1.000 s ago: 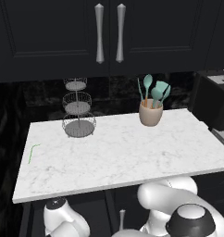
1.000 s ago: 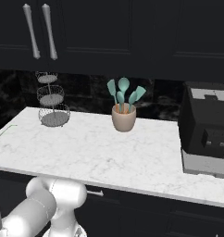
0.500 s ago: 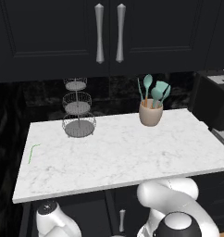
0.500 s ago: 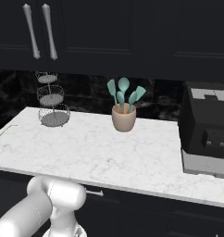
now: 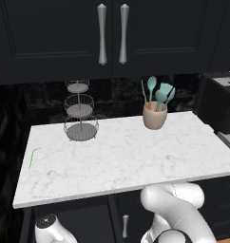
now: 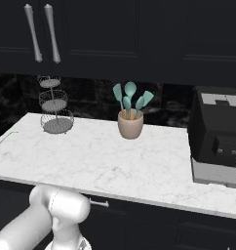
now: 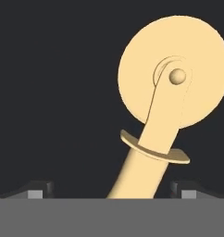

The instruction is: Pick the pizza cutter from the drawer and place it on the counter.

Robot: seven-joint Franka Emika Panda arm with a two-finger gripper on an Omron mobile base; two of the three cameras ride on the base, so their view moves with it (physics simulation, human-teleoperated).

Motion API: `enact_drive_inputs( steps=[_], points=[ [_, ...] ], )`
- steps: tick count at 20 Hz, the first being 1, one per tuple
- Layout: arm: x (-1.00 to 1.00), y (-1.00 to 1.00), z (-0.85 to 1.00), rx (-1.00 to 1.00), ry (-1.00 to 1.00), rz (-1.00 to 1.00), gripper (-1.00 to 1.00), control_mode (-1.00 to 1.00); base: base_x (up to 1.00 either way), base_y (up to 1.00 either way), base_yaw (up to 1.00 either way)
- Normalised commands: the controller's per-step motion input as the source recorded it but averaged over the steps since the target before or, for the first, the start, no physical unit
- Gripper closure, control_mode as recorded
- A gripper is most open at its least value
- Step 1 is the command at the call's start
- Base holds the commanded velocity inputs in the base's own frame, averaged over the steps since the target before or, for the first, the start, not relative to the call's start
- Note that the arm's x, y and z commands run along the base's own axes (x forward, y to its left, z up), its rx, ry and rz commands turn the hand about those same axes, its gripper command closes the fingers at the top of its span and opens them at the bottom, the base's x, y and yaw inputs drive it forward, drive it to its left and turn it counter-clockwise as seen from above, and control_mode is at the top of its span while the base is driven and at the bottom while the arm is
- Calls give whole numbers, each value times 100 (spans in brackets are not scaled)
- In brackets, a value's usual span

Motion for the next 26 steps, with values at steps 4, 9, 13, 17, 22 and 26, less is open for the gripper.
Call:
enact_drive_inputs(
  steps=[4, 9, 13, 17, 22, 26],
  points=[
    [0, 0, -34, 0, 0, 0, -100, -100, 0, 0, 0],
    [0, 0, -34, 0, 0, 0, -100, -100, 0, 0, 0],
    [0, 0, -10, 0, 0, 0, 100, -100, 0, 0, 0],
    [0, 0, 0, 0, 0, 0, 100, -100, 0, 0, 0],
    [-1, -2, 5, 0, -6, 0, 100, -100, 0, 0, 0],
    [-8, -34, 71, 1, -12, 0, 100, -100, 0, 0, 0]
  ],
)
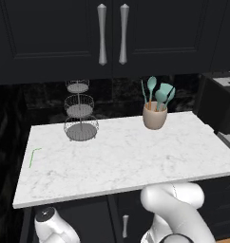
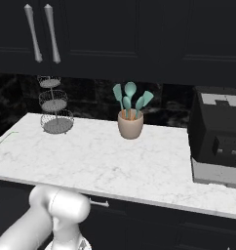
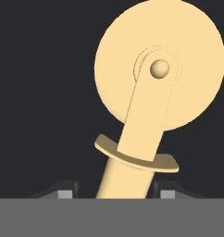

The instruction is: Pick the pizza cutter from the drawer and place it on the counter.

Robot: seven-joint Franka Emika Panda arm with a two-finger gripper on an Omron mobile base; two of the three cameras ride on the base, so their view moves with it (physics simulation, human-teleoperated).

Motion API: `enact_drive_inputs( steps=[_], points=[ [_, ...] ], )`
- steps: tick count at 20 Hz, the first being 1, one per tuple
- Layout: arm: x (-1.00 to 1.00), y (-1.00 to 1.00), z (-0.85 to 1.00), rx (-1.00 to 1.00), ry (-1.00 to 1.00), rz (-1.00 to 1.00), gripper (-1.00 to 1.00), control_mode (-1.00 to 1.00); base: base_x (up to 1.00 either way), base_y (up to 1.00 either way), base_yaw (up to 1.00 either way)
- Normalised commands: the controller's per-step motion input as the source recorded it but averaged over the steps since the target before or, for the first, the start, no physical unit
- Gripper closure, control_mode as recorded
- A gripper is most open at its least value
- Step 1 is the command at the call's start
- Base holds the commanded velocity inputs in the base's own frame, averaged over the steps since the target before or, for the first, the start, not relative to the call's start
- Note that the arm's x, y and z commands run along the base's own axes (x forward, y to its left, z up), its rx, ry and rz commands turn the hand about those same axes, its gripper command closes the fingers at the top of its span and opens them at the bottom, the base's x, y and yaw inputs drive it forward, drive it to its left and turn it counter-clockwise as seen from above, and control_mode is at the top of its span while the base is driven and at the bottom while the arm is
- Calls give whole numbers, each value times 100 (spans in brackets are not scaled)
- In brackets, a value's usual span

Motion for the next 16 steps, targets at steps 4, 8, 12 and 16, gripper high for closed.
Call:
enact_drive_inputs(
  steps=[4, 8, 12, 16],
  points=[
    [-42, -29, 100, 0, -10, 0, 100, -100, 0, 0, 0],
    [-27, -31, 100, 0, -4, 0, 100, -100, 0, 0, 0],
    [52, -41, 100, 6, 0, -2, 100, -100, 0, 0, 0],
    [100, -63, 100, 15, 0, 0, 100, -100, 0, 0, 0]
  ],
)
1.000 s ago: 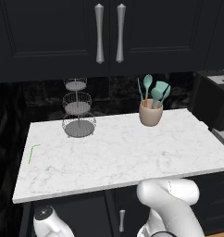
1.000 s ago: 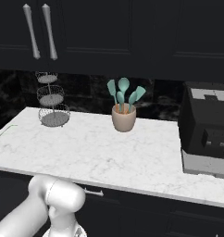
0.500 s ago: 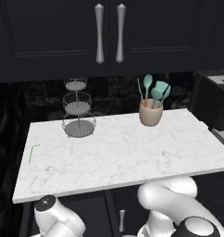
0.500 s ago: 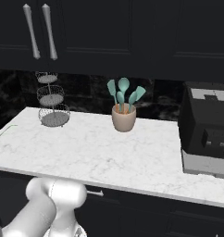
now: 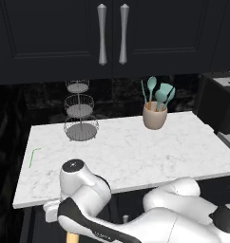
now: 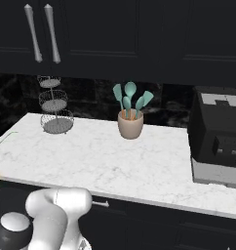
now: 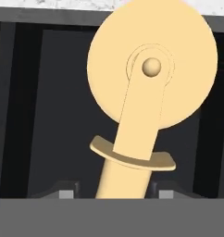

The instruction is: Pick the pizza cutter from the drawer and place it on the counter.

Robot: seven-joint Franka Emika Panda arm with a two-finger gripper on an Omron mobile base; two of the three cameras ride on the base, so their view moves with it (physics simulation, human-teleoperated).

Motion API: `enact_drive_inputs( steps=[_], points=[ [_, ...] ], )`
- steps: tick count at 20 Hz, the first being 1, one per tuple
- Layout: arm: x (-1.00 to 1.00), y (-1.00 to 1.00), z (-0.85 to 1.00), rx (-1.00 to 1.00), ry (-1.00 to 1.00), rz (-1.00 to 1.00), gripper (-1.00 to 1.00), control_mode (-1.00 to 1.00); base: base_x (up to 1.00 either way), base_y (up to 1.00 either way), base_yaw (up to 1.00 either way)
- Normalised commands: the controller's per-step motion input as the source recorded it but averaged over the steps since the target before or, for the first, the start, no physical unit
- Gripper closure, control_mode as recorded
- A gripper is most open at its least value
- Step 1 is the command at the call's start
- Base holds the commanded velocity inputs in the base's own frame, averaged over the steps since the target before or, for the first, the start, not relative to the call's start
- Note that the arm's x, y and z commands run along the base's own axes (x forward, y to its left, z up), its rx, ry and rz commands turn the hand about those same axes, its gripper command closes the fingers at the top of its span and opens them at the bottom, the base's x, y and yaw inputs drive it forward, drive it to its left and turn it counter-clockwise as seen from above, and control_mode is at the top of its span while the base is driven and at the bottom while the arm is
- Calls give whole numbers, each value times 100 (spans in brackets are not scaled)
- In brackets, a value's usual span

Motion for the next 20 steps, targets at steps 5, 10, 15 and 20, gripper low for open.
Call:
enact_drive_inputs(
  steps=[5, 10, 15, 20],
  points=[
    [100, -69, 100, 10, 0, -3, 100, -100, 0, 0, 0],
    [100, -90, 67, 5, 2, -3, 100, -100, 0, 0, 0],
    [100, -94, 17, 0, 1, 0, 100, -100, 0, 0, 0],
    [100, -78, 0, 0, 1, 0, 100, -100, 0, 0, 0]
  ],
)
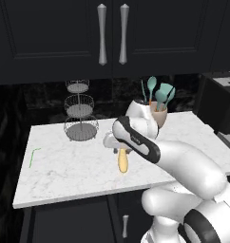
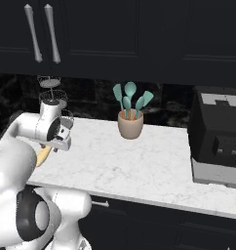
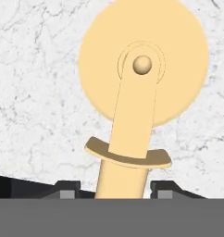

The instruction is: Pick the pizza cutter from the drawer and place it on the counter.

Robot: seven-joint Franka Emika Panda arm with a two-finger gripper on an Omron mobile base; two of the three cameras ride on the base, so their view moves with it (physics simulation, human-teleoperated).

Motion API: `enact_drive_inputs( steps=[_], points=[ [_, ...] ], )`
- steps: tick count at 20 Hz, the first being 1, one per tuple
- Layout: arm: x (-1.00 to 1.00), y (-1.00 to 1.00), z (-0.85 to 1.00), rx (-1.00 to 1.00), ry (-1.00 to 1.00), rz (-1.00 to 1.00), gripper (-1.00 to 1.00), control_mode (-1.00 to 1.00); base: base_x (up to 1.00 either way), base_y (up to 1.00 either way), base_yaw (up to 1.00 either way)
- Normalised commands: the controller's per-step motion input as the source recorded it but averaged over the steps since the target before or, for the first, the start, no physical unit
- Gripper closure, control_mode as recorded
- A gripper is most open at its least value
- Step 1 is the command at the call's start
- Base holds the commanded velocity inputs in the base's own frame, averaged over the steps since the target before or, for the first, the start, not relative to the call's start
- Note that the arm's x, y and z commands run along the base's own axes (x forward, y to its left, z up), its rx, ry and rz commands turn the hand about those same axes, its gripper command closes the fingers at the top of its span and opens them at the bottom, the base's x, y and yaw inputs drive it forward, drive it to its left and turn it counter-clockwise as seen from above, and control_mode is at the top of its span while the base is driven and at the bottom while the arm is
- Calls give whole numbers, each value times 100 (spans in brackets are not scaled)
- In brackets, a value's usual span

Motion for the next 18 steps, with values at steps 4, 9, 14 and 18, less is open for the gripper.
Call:
enact_drive_inputs(
  steps=[4, 9, 14, 18],
  points=[
    [91, -60, -2, 0, 1, 0, 100, -100, 0, 0, 0],
    [62, -30, -30, -2, 0, 0, 100, -100, 0, 0, 0],
    [8, 0, -64, -15, 0, 0, 100, -100, 0, 0, 0],
    [1, 3, -54, -14, 3, 0, 100, -100, 0, 0, 0]
  ],
)
